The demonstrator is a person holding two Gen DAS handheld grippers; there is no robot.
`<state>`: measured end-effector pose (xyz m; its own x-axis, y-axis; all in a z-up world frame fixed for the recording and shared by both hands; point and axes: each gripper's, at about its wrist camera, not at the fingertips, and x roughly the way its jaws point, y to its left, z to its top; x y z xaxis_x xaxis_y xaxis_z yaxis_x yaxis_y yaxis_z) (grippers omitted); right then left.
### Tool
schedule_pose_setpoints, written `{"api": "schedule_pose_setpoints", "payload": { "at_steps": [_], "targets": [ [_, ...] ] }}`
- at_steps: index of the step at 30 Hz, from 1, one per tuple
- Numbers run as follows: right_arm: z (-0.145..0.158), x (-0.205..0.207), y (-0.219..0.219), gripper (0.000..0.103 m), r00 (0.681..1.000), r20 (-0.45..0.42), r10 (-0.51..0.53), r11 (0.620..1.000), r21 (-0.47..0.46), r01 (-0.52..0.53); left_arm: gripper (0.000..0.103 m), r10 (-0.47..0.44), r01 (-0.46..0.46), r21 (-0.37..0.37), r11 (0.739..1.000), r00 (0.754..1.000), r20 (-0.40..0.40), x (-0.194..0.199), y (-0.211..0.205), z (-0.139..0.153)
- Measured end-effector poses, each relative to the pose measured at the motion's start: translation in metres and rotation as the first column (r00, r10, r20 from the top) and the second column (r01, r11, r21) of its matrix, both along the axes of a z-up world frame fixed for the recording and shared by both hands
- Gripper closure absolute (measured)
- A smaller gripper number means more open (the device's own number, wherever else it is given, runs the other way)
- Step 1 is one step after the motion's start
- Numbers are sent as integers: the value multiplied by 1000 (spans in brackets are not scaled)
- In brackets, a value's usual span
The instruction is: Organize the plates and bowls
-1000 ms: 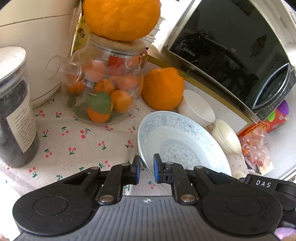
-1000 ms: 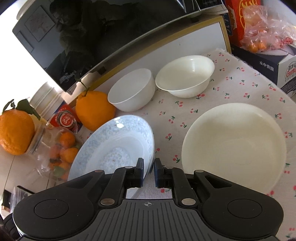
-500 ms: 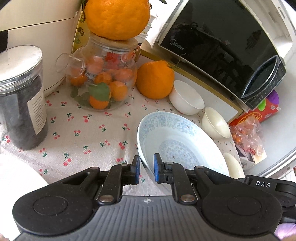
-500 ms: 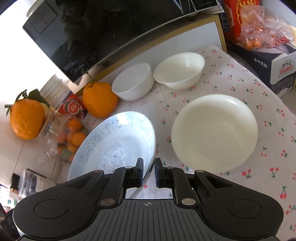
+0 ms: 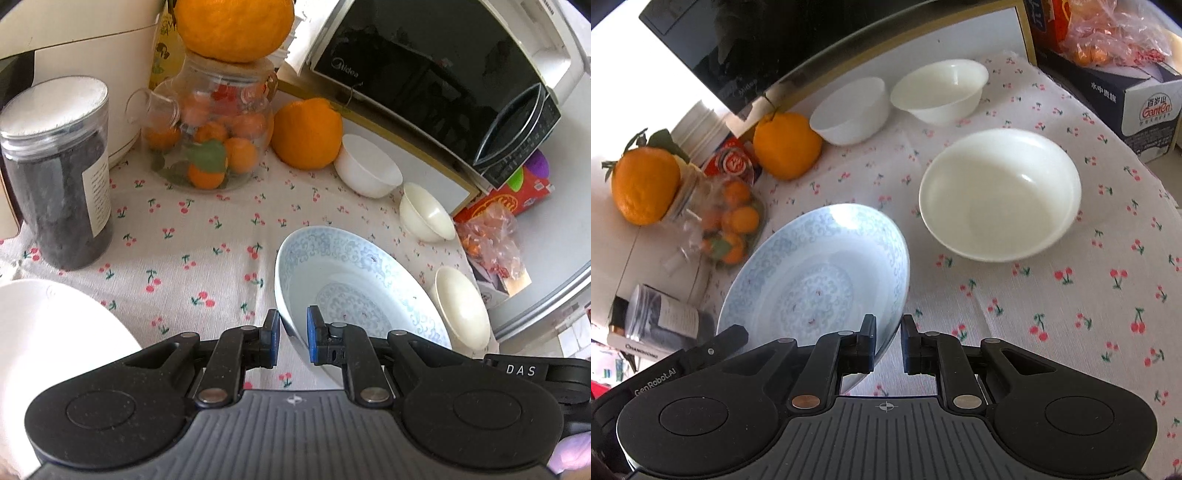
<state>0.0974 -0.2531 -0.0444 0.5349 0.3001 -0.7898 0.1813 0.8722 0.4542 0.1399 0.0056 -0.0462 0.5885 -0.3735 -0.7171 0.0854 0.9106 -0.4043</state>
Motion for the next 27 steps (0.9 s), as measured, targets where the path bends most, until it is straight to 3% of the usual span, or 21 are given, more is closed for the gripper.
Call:
{"api": "schedule_pose_setpoints", "payload": {
  "at_steps": [7,18,27],
  "targets": [
    [-6,-5,0,89,999,-45,-2,1000,2,3,90,-19,20,28,999,998,-54,-1,-2,-8],
    [-4,-3,4,89,998,-67,18,999,-42,-21,90,-46,53,88,995,996,-75,-2,-9,-10],
    [-8,1,0,89,998,-59,0,1000,-17,-1,91,-34,42,86,995,995,-93,6,-11,-18]
  ]
}}
